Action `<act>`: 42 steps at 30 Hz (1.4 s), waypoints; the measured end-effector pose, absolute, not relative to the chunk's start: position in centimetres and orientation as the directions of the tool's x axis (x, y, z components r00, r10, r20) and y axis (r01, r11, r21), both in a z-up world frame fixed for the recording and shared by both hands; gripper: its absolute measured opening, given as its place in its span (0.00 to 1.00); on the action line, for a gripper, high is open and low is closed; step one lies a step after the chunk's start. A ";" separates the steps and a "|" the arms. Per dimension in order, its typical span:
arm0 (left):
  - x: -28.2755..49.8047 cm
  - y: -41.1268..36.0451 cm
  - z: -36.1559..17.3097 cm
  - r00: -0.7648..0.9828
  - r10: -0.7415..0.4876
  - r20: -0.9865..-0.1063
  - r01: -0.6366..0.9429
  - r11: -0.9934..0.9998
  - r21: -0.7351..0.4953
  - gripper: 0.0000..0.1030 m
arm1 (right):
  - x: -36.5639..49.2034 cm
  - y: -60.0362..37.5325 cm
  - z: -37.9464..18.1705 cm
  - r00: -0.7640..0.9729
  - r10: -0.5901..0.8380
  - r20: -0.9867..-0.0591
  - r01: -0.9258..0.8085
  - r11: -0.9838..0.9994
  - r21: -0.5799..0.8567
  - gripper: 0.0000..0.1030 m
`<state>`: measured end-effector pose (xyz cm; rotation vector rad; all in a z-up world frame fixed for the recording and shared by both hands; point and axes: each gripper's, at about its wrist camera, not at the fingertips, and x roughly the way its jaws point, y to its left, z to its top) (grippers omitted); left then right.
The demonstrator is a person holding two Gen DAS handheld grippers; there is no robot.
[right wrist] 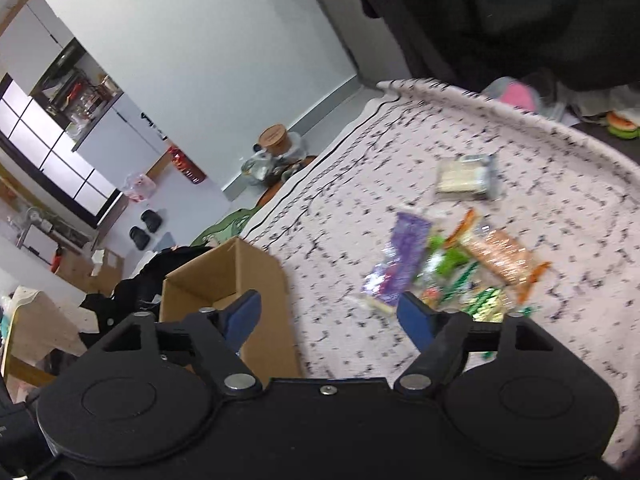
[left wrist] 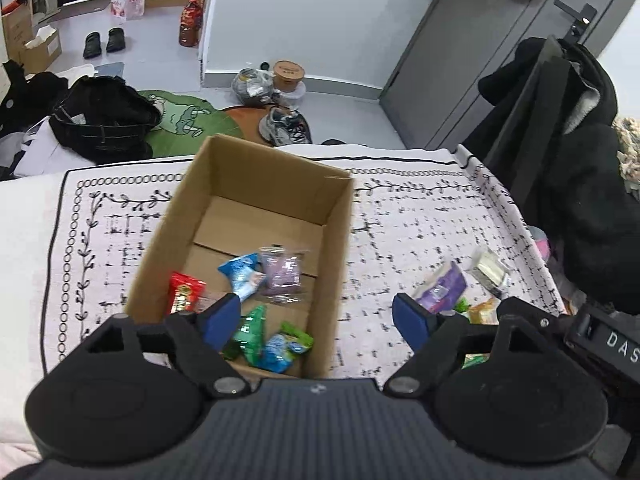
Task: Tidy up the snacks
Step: 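Open the left gripper over the box while the right opens to drop the candy, then move both grippers back over the remaining snack pile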
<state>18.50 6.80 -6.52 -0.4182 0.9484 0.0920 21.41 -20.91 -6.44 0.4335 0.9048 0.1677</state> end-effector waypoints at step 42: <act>21.6 -3.8 -10.6 0.542 -0.228 -0.809 -0.144 0.923 -0.357 0.81 | 22.3 -31.0 -12.9 0.547 0.197 -0.814 0.280 0.873 0.399 0.78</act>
